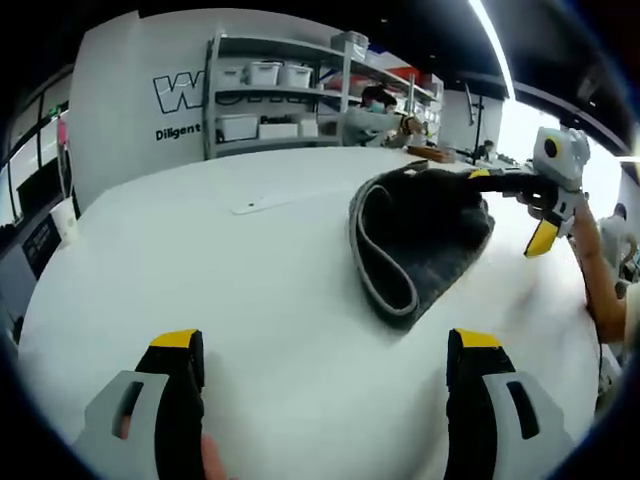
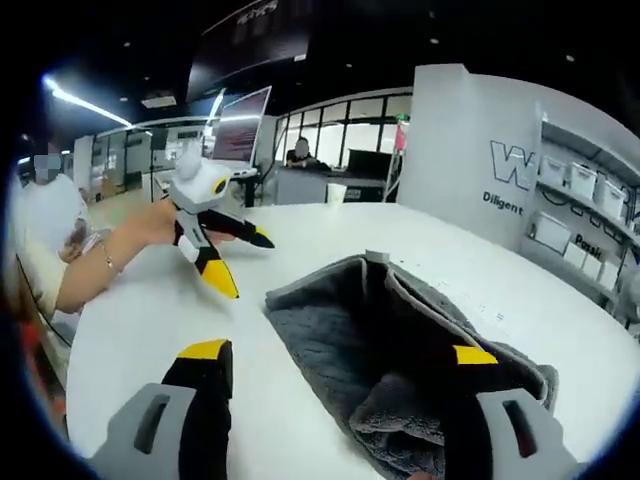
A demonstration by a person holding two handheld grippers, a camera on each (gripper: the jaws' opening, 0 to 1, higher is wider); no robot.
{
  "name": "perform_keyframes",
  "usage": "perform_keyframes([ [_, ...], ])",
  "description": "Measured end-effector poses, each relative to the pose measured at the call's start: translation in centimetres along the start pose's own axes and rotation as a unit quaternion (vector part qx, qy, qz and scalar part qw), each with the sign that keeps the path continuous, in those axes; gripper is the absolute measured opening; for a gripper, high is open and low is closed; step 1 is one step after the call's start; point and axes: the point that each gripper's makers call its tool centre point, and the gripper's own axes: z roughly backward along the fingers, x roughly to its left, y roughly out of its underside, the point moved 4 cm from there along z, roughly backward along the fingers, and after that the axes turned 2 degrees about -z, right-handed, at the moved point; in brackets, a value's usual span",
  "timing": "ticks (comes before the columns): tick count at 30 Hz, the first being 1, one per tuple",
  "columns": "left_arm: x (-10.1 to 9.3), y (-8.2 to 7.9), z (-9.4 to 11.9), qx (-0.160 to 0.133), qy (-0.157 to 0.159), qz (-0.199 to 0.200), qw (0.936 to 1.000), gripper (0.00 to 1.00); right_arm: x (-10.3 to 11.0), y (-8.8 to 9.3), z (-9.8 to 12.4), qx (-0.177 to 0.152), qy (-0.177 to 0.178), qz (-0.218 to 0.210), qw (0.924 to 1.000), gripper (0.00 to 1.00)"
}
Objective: Open the folded towel by lifting each exposed corner and separating the folded layers until the towel lies flat within the target outline without major curled edges
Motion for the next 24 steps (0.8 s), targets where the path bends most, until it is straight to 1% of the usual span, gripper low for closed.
perform_keyframes([
  [4,-0.5,-0.2,0.3,-0.001,0.002,-0.009,1.0,0.99,-0.4,-0.4,1.0,-0.005,0.01,-0.01,0.9999,0.93],
  [6,-0.5,-0.3,0.4,-0.002,0.007,-0.017,0.9998,0.99,-0.5,-0.5,1.5,-0.003,0.015,-0.014,0.9998,0.94],
  [9,-0.6,-0.6,0.7,-0.006,0.007,-0.023,0.9997,0.99,-0.8,-0.4,2.2,0.005,0.031,-0.013,0.9994,0.99],
  [12,-0.8,-0.7,0.7,-0.01,0.015,-0.024,0.9995,0.99,-1.0,-0.4,2.9,0.005,0.042,-0.018,0.9989,0.99],
  [15,-0.8,-0.8,0.5,-0.006,0.017,-0.03,0.9994,0.99,-1.2,-0.2,3.5,-0.001,0.051,-0.032,0.9982,0.99],
  [16,-0.8,-0.9,0.3,-0.004,0.016,-0.033,0.9993,0.99,-1.2,0.2,3.6,0.01,0.052,-0.041,0.9978,0.99],
  [18,-0.5,-1.0,0.0,0.001,0.018,-0.036,0.9992,0.99,-1.6,0.0,3.7,0.007,0.059,-0.028,0.9978,0.99],
  [24,-1.2,-0.4,0.2,0.007,0.019,-0.042,0.9989,0.99,-2.1,0.3,3.9,0.01,0.063,-0.036,0.9973,0.99],
])
